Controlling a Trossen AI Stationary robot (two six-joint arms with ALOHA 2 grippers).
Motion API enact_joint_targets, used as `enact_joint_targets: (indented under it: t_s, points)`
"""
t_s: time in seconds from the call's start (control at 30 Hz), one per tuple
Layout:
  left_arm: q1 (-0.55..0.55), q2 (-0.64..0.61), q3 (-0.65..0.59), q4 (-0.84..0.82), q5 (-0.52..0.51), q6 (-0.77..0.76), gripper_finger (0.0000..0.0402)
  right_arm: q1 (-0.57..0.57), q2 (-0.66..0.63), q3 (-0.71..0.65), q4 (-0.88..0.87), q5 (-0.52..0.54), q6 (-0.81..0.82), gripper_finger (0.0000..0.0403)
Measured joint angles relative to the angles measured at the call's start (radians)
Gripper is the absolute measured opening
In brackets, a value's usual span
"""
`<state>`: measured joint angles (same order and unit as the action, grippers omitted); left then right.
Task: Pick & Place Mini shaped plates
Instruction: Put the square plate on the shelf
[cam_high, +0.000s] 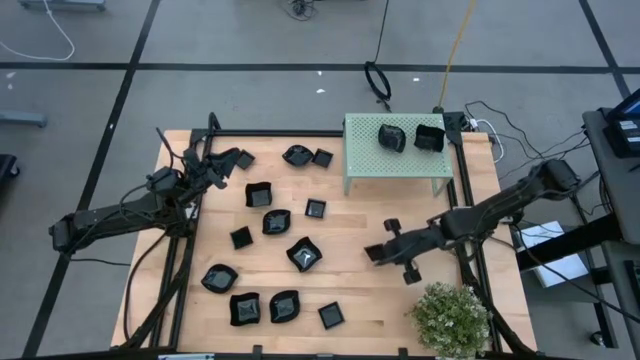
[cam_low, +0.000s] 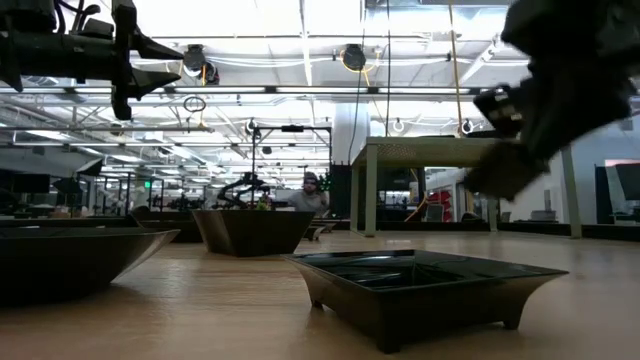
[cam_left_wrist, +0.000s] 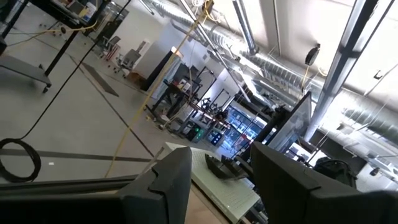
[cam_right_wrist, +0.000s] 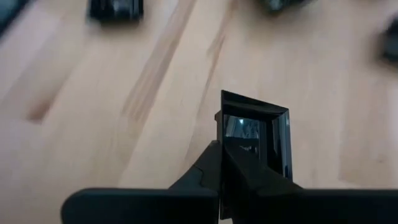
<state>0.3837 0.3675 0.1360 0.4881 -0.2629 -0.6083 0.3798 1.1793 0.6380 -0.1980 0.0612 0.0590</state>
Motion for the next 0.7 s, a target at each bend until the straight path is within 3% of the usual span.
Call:
enact_joint_targets:
  t_s: [0.33, 0.6, 0.7]
  points:
    - [0.000, 0.000, 0.000, 0.001, 0.000, 0.000, 0.0170, -0.121, -0.198, 0.043, 0.073, 0.230, -0.100, 0.0001]
    - [0.000, 0.000, 0.000, 0.002, -0.001, 0.000, 0.0170, -0.439, -0.113, 0.254, 0.034, 0.225, -0.301, 0.0001]
    - [0.000, 0.000, 0.000, 0.003, -0.001, 0.001, 0.0170, -0.586, -0.059, 0.288, -0.003, 0.157, -0.338, 0.0000]
